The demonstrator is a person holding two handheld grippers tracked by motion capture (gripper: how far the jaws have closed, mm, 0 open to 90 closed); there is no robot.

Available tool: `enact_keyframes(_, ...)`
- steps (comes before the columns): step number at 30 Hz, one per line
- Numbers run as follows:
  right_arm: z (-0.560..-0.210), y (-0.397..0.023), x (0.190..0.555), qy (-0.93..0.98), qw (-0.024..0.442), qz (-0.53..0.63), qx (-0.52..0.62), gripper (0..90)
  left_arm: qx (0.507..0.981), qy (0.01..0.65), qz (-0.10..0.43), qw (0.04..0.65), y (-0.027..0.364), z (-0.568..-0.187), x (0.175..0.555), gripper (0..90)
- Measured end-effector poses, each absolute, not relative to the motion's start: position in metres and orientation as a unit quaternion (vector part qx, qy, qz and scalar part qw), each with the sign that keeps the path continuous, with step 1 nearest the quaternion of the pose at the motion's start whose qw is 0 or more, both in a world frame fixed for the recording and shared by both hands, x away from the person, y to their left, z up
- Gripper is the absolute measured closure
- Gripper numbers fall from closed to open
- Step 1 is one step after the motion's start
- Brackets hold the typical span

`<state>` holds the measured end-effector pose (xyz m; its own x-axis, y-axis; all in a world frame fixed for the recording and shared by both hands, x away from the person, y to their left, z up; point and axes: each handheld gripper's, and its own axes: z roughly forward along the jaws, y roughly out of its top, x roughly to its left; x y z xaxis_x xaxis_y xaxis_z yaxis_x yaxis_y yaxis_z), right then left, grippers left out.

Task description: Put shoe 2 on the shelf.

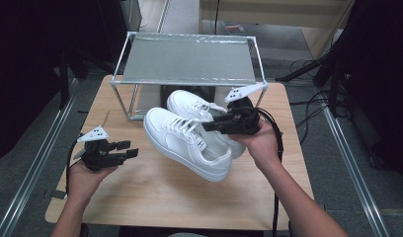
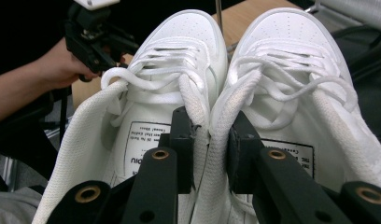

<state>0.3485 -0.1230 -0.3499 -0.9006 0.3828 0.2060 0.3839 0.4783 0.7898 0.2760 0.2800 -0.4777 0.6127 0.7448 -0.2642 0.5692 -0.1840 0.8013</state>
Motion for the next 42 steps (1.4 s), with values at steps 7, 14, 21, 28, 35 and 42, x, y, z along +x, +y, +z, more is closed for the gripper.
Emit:
enact_keyframes(7, -0.323, -0.117, 0.358, -0.858, 0.014, -0.468, -0.212, 76.8, 0.765, 0.431, 0.092, 0.47, 0.281, -0.479, 0.277, 47.4)
enact_keyframes(14, -0.305, -0.103, 0.36, -0.87, 0.022, -0.457, -0.185, 76.9, 0.767, 0.43, 0.091, 0.468, 0.28, -0.479, 0.277, 47.5)
enact_keyframes(21, -0.288, -0.09, 0.36, -0.875, 0.024, -0.454, -0.168, 76.8, 0.768, 0.428, 0.09, 0.468, 0.28, -0.479, 0.277, 47.5)
enact_keyframes(28, -0.272, -0.077, 0.368, -0.872, 0.017, -0.461, -0.166, 76.7, 0.767, 0.428, 0.09, 0.469, 0.28, -0.48, 0.277, 47.5)
enact_keyframes(35, -0.26, -0.07, 0.387, -0.867, -0.004, -0.463, -0.185, 76.8, 0.77, 0.424, 0.081, 0.469, 0.28, -0.481, 0.278, 47.7)
enact_keyframes(42, -0.254, -0.069, 0.409, -0.861, -0.023, -0.458, -0.221, 76.7, 0.779, 0.415, 0.074, 0.464, 0.277, -0.482, 0.279, 47.6)
